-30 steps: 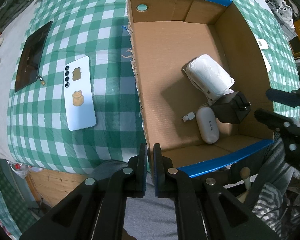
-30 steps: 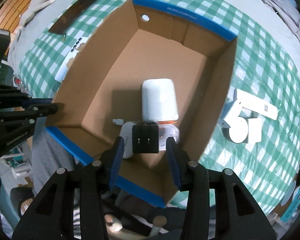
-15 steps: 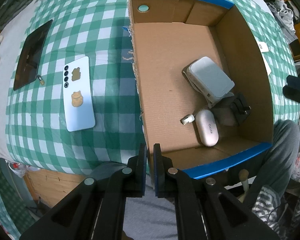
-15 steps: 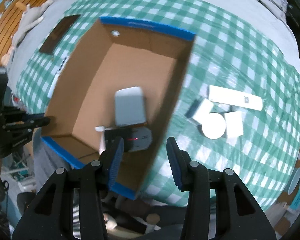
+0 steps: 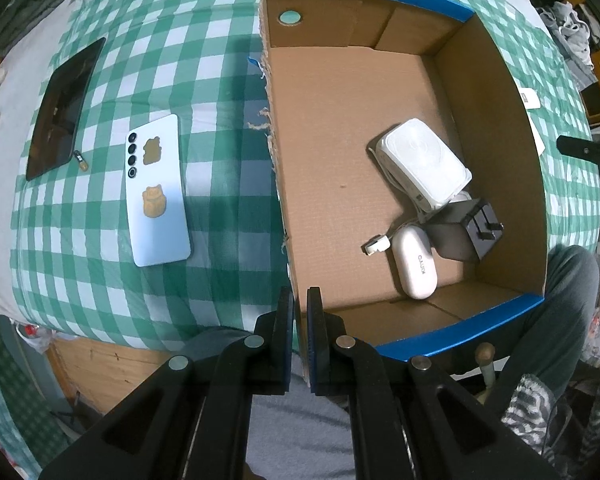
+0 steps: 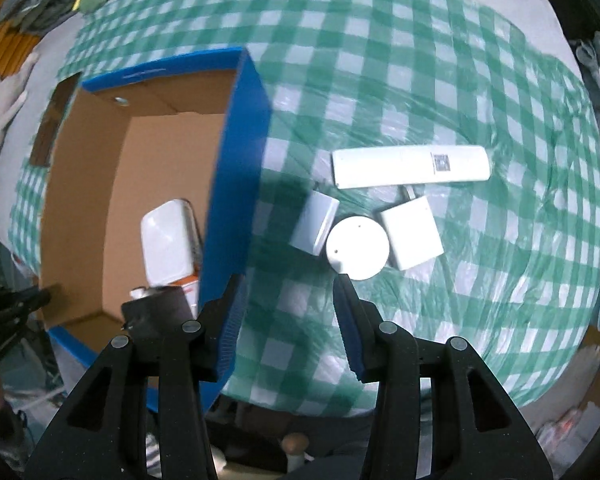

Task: Flip cup upside down
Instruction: 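Return the right gripper to the pile and grasp the small white cube charger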

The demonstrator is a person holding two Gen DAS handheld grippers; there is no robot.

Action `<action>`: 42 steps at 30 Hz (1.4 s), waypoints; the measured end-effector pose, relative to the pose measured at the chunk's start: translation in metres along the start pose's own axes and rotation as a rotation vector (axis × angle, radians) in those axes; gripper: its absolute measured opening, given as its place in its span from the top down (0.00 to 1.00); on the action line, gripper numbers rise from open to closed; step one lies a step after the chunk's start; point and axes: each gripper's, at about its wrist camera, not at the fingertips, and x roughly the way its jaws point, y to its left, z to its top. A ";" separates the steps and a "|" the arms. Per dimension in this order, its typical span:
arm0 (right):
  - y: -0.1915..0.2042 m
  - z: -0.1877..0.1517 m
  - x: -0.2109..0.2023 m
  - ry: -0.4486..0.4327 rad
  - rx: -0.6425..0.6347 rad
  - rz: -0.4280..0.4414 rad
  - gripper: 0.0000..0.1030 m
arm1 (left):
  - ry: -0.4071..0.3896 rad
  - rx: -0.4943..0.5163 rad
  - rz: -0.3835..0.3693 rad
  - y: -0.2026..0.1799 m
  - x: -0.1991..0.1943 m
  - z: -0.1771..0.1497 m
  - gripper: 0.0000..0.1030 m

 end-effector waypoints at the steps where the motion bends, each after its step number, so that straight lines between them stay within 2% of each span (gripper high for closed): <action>1: -0.003 0.001 0.004 0.007 0.009 0.004 0.58 | 0.001 0.001 0.002 0.000 0.000 0.001 0.96; 17: -0.021 0.030 0.063 0.058 0.052 -0.011 0.58 | 0.013 -0.004 -0.005 0.004 -0.001 0.012 0.96; 35: -0.009 0.044 0.101 0.063 0.033 -0.063 0.58 | 0.019 -0.009 -0.008 0.004 0.001 0.019 0.96; 38: -0.003 0.043 0.105 0.064 0.023 -0.085 0.65 | 0.019 -0.010 -0.008 0.004 0.001 0.019 0.95; 39: -0.002 0.042 0.107 0.073 0.024 -0.085 0.74 | 0.019 -0.010 -0.007 0.004 0.001 0.019 0.95; 42: 0.001 0.044 0.111 0.076 0.044 -0.063 0.75 | 0.018 -0.011 -0.008 0.004 0.001 0.019 0.94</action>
